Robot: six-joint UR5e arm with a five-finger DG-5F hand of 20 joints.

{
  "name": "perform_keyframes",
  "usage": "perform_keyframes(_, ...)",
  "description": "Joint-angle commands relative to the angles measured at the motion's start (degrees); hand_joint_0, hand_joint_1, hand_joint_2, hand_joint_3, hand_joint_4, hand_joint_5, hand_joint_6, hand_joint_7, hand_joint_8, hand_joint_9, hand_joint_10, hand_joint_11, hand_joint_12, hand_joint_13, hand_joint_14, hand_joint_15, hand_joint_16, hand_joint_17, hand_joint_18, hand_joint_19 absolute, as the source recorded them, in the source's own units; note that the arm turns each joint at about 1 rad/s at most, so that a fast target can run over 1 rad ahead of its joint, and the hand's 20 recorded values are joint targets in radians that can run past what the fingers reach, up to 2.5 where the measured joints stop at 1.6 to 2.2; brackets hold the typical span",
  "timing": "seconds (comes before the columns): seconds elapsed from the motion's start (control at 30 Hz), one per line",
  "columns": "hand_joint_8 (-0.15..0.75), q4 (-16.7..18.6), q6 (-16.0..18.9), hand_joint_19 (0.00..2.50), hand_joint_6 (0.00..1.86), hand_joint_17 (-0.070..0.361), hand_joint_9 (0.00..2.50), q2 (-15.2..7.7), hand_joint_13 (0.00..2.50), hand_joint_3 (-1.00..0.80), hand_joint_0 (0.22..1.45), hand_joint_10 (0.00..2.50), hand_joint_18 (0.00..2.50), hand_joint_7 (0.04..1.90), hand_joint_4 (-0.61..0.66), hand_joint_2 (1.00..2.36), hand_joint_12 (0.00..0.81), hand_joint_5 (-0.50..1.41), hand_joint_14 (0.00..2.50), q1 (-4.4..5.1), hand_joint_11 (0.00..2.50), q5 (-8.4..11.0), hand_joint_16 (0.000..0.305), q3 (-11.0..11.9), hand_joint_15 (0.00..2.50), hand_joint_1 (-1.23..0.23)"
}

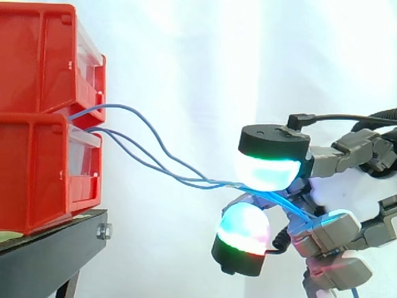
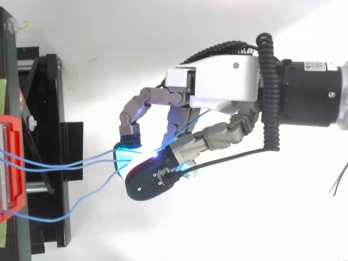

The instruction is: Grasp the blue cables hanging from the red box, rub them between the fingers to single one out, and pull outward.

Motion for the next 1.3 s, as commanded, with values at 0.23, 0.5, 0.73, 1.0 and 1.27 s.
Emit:
perform_keyframes(0.23,0.251,0.0,-0.17,0.69,0.82,0.129,1.35,0.04,1.28,-0.5,0.52,0.02,0.88,0.89,0.05,1.0,0.36,-0.15,0.03,-0.73,1.4,0.04,0.057,1.59,0.98,-0.6)
perform_keyframes(0.5,0.256,0.17,-0.35,0.69,0.87,0.128,1.38,-0.05,1.29,-0.3,0.59,0.02,0.9,0.93,0.03,1.01,0.354,-0.15,0.03,-0.9,1.39,0.13,0.057,3.35,0.98,-0.69)
perform_keyframes(0.73,0.22,0.08,-0.53,0.7,0.88,0.12,1.34,-0.05,1.27,-0.34,0.61,0.02,0.87,0.9,0.03,1.01,0.333,-0.16,0.03,-0.55,1.41,0.13,0.053,3.35,1.0,-0.76)
perform_keyframes(1.0,0.221,0.0,-0.26,0.68,0.91,0.117,1.35,0.04,1.28,-0.26,0.67,0.02,0.89,0.96,-0.07,1.02,0.326,-0.17,0.03,-0.55,1.43,0.21,0.052,3.35,0.99,-0.83)
perform_keyframes(1.27,0.217,0.0,-0.17,0.65,0.94,0.113,1.34,-0.05,1.28,-0.43,0.76,0.02,0.91,0.97,-0.13,1.01,0.328,-0.18,0.03,-0.55,1.41,0.3,0.05,3.35,0.98,-0.89)
